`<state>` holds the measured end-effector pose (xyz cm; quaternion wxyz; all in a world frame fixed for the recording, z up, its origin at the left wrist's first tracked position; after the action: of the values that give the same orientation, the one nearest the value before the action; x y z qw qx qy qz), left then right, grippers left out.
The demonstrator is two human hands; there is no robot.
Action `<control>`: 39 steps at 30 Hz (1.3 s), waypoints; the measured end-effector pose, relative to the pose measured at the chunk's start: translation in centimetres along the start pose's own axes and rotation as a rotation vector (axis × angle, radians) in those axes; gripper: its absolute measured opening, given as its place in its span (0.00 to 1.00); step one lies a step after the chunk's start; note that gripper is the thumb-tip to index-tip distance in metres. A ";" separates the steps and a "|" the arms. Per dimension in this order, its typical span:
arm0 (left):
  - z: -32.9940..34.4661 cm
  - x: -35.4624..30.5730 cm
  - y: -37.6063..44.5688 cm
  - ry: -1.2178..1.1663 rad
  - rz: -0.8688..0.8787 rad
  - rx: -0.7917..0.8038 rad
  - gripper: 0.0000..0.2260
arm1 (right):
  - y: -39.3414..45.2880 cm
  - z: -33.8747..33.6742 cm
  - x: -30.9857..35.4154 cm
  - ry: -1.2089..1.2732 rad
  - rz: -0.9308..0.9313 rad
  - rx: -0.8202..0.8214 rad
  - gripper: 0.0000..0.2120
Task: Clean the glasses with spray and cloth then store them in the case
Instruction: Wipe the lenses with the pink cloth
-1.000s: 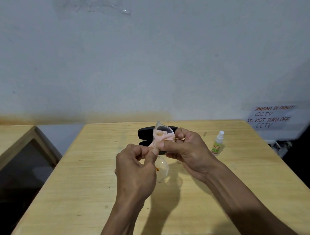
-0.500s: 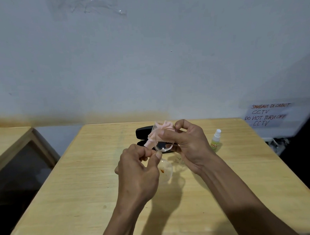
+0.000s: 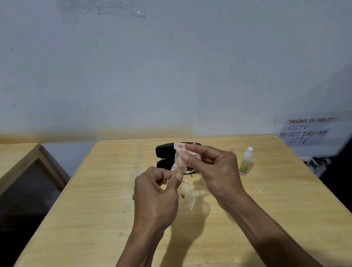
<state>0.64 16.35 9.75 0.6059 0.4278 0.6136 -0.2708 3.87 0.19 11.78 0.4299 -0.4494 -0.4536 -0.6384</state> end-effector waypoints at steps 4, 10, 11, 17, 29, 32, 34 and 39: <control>0.1 0.1 0.4 -0.078 -0.055 -0.009 0.10 | 0.1 0.4 -0.3 -0.088 -0.049 0.002 0.08; -0.7 0.4 0.9 -0.135 -0.109 0.006 0.10 | 0.9 -1.3 0.1 -0.023 -0.003 -0.052 0.03; -0.9 0.5 1.0 -0.149 -0.125 -0.010 0.09 | 0.9 -1.5 0.2 -0.005 0.014 -0.060 0.02; -1.9 1.0 2.4 -0.304 -0.232 -0.113 0.07 | -1.0 -1.4 -1.3 0.085 0.219 0.040 0.06; -1.5 1.2 2.3 -0.356 -0.277 -0.150 0.09 | -4.0 1.8 -2.6 -0.089 0.136 0.210 0.06; -1.1 1.1 1.9 -0.381 -0.303 -0.138 0.07 | -4.0 1.9 -2.1 -0.131 0.028 0.122 0.07; -1.1 1.0 1.7 -0.384 -0.321 -0.144 0.06 | -3.9 1.7 -1.9 -0.115 -0.009 0.060 0.09; -1.3 1.3 1.7 -0.379 -0.351 -0.170 0.08 | -3.9 1.0 -2.4 -0.171 -0.081 -0.034 0.07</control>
<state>1.53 18.50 8.92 0.6874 0.2042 0.5746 -0.3945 0.87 2.36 8.92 0.3557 -0.4907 -0.4956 -0.6222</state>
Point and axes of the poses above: each hand's wrist, its own y-axis towards the middle knuckle, its own z-axis out of the palm, x = y × z, the point moved 8 cm from there along y, towards the middle knuckle, and after that the axes turned 10 degrees about -x, right-handed, at the moved point
